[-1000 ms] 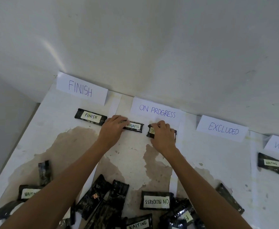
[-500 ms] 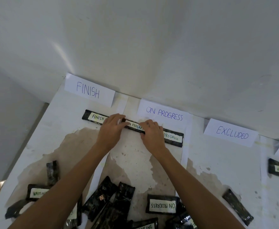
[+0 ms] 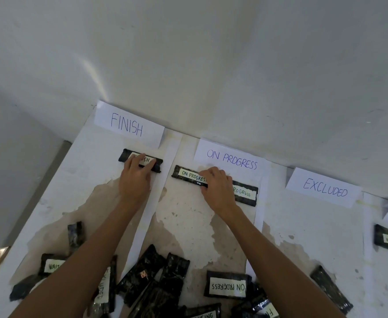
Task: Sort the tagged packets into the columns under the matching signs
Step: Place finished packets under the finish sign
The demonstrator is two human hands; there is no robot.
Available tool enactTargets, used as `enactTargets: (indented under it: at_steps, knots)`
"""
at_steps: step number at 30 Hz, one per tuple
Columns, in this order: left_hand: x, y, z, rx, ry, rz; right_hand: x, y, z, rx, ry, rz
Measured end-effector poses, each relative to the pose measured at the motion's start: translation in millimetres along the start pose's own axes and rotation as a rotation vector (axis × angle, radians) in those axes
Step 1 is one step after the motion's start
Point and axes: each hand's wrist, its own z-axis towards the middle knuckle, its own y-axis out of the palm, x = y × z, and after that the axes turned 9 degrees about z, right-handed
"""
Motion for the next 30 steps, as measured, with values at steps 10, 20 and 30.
enactTargets:
  at_steps: [10,20,30]
  knots:
    - [-1,-22,3,-0.022,0.019,-0.030,-2,-13,-10,-0.063,-0.027,0.030]
    - [12,-40,-78,-0.226,0.137,-0.128,-25,-2,-85,-0.303,-0.130,0.023]
    - [17,-48,-176,-0.229,0.127,-0.159,-37,36,-158,-0.533,-0.677,-0.238]
